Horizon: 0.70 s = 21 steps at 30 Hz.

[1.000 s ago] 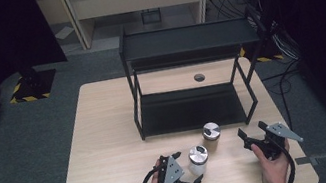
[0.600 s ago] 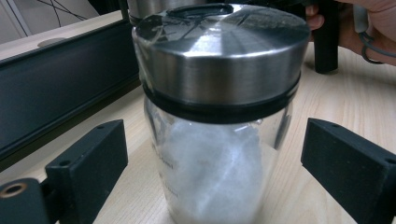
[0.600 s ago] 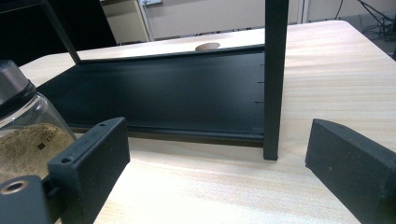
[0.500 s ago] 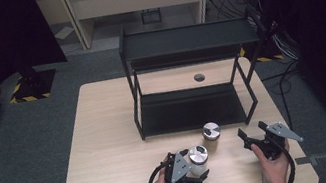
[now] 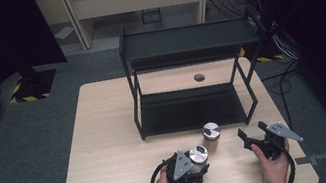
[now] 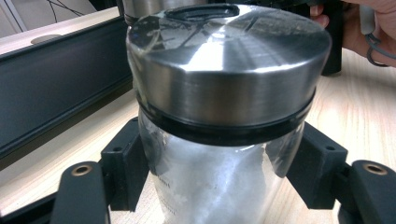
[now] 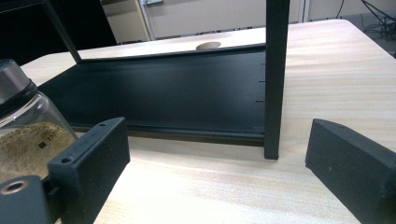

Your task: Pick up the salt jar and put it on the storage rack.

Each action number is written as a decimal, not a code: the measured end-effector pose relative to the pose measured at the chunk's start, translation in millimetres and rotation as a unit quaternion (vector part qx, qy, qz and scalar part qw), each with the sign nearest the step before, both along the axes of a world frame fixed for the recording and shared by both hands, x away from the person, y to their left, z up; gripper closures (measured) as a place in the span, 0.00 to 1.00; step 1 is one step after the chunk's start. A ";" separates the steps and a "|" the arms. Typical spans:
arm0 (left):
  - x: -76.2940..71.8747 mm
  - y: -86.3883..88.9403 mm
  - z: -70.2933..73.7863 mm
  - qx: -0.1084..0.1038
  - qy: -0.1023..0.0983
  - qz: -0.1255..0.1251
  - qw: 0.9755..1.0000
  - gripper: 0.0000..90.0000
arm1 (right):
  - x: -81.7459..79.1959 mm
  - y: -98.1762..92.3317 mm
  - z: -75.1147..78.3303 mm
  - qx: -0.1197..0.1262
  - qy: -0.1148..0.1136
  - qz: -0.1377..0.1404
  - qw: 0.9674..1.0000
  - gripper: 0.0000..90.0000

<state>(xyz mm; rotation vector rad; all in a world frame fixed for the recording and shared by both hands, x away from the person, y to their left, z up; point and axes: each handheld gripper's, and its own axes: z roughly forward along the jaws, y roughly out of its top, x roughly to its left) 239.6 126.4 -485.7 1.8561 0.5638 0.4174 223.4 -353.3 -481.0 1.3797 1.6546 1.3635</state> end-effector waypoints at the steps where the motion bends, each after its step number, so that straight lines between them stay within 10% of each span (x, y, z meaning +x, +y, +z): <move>1: -0.3 -0.1 -0.1 -0.001 0.001 0.001 1.000 0.34 | 0.1 0.0 0.1 0.000 0.000 0.000 1.000 0.07; 12: -4.1 -3.4 1.6 0.002 -0.012 0.001 1.000 0.34 | 0.1 -0.7 -0.1 0.001 0.000 0.001 1.000 0.07; 21: -23.7 6.8 33.1 -0.039 -0.056 0.038 0.997 0.34 | 0.4 -0.4 0.3 0.001 0.002 0.001 1.000 0.07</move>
